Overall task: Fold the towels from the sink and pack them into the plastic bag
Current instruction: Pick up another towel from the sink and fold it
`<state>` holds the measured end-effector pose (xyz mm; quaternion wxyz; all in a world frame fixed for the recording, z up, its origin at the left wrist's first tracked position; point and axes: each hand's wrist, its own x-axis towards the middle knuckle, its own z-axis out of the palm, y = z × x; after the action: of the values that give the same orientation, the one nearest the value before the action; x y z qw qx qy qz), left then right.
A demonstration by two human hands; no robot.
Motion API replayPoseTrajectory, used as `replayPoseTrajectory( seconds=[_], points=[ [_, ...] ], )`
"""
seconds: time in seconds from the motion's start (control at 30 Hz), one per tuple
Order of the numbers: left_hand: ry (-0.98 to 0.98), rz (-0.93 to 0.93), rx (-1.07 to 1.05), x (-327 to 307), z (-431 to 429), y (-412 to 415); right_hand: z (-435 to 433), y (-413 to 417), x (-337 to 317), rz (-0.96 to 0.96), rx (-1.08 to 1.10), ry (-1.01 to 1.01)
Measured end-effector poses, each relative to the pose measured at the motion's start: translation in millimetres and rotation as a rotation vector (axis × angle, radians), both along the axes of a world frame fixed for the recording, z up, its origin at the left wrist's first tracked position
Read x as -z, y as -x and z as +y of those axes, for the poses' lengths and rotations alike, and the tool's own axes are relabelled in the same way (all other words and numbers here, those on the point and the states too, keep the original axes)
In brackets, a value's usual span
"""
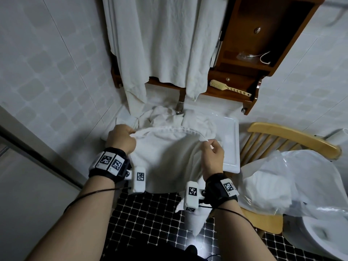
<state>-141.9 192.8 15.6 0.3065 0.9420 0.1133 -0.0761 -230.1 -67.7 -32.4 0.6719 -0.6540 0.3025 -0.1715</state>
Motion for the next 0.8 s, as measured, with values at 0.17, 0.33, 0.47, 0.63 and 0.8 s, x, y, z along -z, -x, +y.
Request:
replayPoseTrajectory(
  seconds=[0.17, 0.33, 0.47, 0.63, 0.8],
  points=[
    [-0.246, 0.25, -0.021, 34, 7, -3, 8, 5, -36, -0.185, -0.103, 0.065],
    [0.029, 0.13, 0.432, 14, -30, 20, 15, 7, -54, -0.22, -0.267, 0.329],
    [0.436, -0.012, 0.649, 2, -71, 39, 23, 9, -66, -0.192, -0.366, 0.586],
    [0.538, -0.217, 0.641, 2, -81, 39, 17, 9, -69, -0.169, -0.427, 0.74],
    [0.452, -0.348, 0.695, 0, -81, 35, 13, 8, -60, -0.129, -0.242, 0.801]
  ],
)
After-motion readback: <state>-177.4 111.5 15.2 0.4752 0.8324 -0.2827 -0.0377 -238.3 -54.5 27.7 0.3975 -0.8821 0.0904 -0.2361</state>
